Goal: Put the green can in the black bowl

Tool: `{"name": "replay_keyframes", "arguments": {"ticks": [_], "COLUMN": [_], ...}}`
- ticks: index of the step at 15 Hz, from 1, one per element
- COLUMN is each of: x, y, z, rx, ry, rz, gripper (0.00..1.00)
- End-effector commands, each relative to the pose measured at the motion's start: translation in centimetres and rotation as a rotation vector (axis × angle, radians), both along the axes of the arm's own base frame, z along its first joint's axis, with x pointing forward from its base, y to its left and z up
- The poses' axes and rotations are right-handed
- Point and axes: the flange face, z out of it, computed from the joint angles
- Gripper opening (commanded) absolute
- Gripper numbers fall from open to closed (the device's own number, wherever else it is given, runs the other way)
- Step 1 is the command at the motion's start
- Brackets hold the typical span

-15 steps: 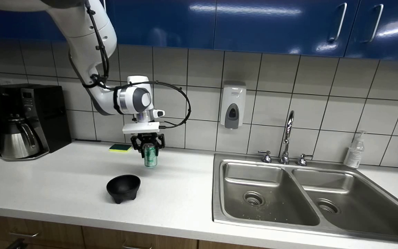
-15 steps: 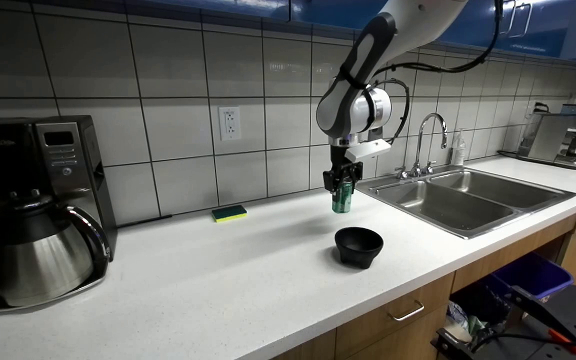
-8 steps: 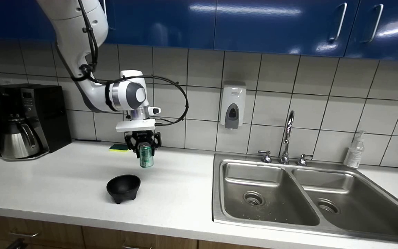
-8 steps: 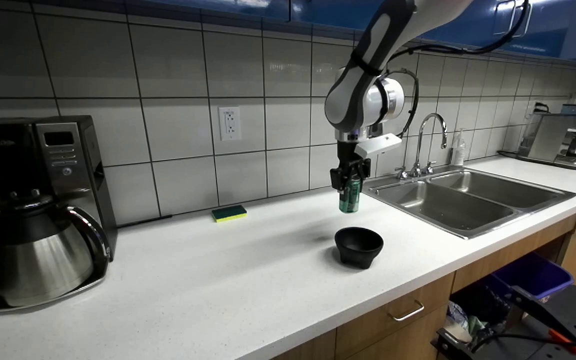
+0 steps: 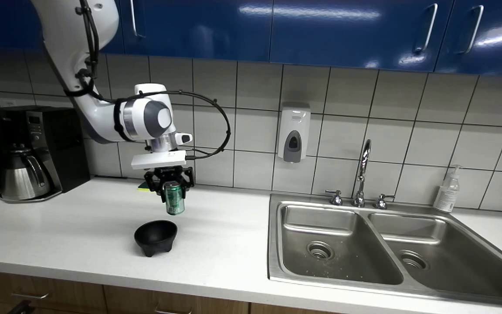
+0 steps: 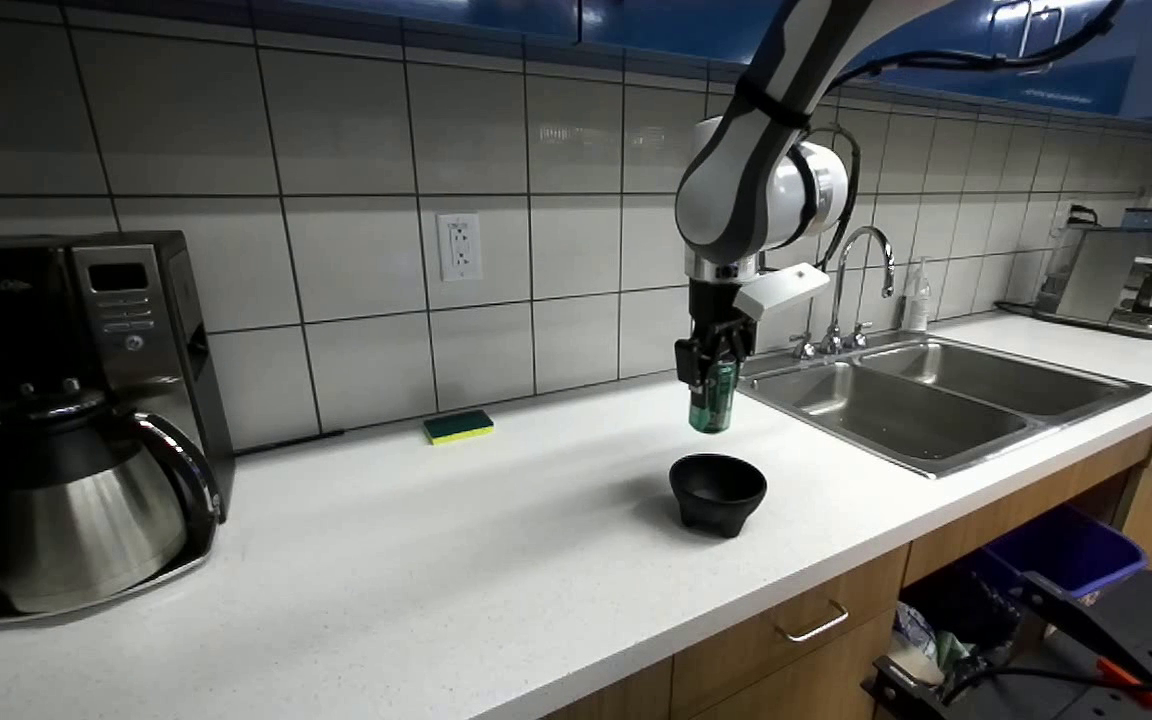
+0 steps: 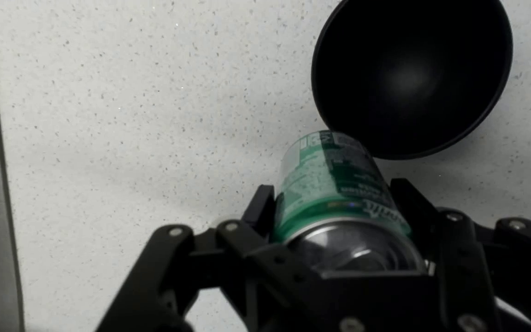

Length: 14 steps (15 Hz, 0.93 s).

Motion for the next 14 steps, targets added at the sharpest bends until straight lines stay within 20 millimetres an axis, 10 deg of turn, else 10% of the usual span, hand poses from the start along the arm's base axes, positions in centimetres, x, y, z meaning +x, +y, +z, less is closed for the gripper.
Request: {"name": "replay_keyframes", "arguments": {"ticks": [1, 14], "x": [-2.6, -4.0], "y": [1.1, 3.1], "z": [1.3, -1.7], "rx": [-0.002, 0.014], "ry": [-0.027, 0.021], "rz": [0.037, 0.091], "gripper": [0.42, 0.42]}}
